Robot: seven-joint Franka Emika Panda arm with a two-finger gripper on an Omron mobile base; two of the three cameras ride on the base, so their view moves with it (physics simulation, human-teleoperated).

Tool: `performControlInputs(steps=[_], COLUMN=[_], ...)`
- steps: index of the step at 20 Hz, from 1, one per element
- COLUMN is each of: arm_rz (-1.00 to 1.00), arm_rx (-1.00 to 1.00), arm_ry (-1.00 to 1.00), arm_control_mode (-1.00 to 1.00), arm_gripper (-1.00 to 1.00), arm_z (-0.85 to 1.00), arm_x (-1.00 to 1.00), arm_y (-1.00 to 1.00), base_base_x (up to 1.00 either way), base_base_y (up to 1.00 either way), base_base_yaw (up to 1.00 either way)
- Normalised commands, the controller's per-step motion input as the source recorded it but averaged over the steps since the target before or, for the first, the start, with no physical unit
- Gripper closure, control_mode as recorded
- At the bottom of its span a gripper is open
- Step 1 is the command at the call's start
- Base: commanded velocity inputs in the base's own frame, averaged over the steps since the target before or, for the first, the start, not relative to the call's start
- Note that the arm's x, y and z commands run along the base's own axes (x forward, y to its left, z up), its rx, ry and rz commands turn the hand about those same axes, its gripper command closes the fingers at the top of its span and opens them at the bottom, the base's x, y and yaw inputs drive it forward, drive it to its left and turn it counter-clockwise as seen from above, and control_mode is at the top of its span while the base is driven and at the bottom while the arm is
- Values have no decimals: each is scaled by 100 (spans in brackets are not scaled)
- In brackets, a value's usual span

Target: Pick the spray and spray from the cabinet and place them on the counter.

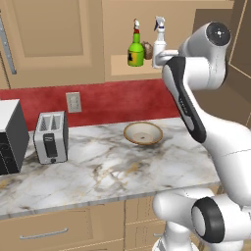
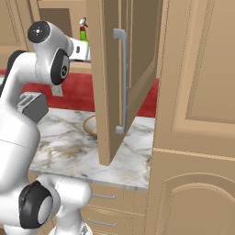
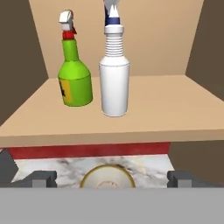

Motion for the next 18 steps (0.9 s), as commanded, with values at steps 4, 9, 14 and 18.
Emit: performControlInputs(steps=[4, 9, 14, 18], arm_rz=[2, 0, 0, 0], arm_rx=[-1, -2, -2, 0], arm_ry=[1, 0, 0, 0], arm_control_mode=[-100, -100, -100, -100], arm_gripper=[-100, -100, -100, -100], arm_z=[0, 0, 0, 0], arm_x=[21, 16, 15, 26], arm_y=[-2, -2, -5, 0], base_base_x=[0, 0, 0, 0], base_base_y=[0, 0, 0, 0], base_base_yaw=[0, 0, 0, 0])
